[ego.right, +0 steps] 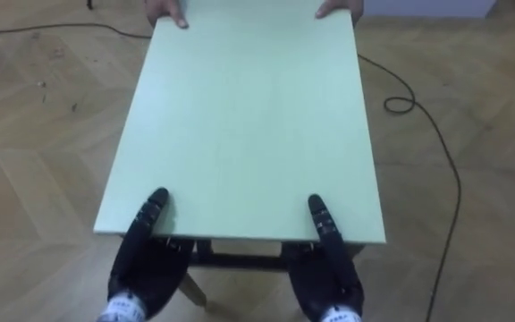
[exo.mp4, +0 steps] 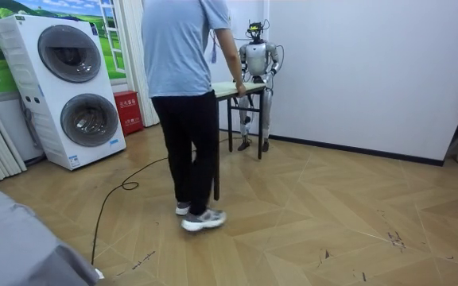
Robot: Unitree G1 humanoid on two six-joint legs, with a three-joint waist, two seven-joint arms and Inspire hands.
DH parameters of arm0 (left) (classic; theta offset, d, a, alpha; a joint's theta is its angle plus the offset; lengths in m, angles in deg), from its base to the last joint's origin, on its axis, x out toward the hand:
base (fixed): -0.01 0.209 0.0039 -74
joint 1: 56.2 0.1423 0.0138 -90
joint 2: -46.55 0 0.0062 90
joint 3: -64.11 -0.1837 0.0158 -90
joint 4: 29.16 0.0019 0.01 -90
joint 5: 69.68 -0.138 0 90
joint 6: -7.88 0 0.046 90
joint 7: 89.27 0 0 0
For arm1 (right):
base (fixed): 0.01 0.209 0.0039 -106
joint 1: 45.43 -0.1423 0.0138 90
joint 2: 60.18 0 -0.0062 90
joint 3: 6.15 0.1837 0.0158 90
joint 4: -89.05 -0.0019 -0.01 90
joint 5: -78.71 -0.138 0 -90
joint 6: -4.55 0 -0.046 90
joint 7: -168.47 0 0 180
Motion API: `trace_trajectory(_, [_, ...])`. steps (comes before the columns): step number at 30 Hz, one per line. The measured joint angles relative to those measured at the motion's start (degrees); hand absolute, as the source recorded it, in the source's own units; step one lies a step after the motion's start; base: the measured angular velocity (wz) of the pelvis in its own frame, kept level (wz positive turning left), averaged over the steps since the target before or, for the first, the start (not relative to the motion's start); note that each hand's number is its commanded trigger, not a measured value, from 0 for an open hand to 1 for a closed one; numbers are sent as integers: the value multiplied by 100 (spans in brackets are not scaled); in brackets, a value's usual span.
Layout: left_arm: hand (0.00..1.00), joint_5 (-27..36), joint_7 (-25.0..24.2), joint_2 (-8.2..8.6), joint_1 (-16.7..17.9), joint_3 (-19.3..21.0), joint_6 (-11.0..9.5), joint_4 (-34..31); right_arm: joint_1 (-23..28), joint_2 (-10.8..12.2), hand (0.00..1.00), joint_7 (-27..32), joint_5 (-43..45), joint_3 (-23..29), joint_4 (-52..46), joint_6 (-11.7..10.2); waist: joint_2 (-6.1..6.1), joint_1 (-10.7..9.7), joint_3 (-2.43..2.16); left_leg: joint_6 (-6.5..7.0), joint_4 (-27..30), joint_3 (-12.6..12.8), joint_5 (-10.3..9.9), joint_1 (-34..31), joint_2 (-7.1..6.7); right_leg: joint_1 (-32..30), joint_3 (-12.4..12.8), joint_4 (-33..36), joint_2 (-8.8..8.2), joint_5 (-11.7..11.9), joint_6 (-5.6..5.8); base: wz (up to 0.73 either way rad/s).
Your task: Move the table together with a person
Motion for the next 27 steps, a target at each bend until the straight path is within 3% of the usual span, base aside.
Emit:
trace_trajectory(7, [100,-31,-133,-12,16,33,8,-6,-17,-1,100,-100,6,-5,0,-7,-5,157,-3,-10,15,-106,7,-66,8,16,-92,-102,4,1,-1,9])
trace_trajectory(12, [100,-26,-151,-1,111,53,4,-6,-31,-51,100,-100,28,-31,17,12,5,225,1,-17,118,-316,11,-88,33,189,-277,-114,-6,0,-1,28])
trace_trajectory(19, [100,22,-155,73,173,-3,-102,-45,-129,-164,100,-78,83,-13,19,59,165,270,15,-85,388,-794,-16,-337,30,434,-707,-210,-29,-61,-18,41])
trace_trajectory(21, [100,19,-158,58,170,-2,-128,-46,-130,-153,100,-79,84,-13,17,59,204,232,7,-97,494,-806,-10,-461,11,457,-765,-206,-62,-142,-15,61])
trace_trajectory(23, [100,16,-187,39,170,-6,-141,-46,-135,-144,100,-79,90,-34,9,39,241,155,1,-91,520,-638,65,-582,17,481,-1041,-201,-131,-184,-5,70])
trace_trajectory(27, [100,5,-214,51,249,-20,-272,-59,-155,-143,100,-64,114,-117,0,27,237,322,1,-76,498,-629,98,-573,-7,517,-1108,-196,-163,-186,2,16])
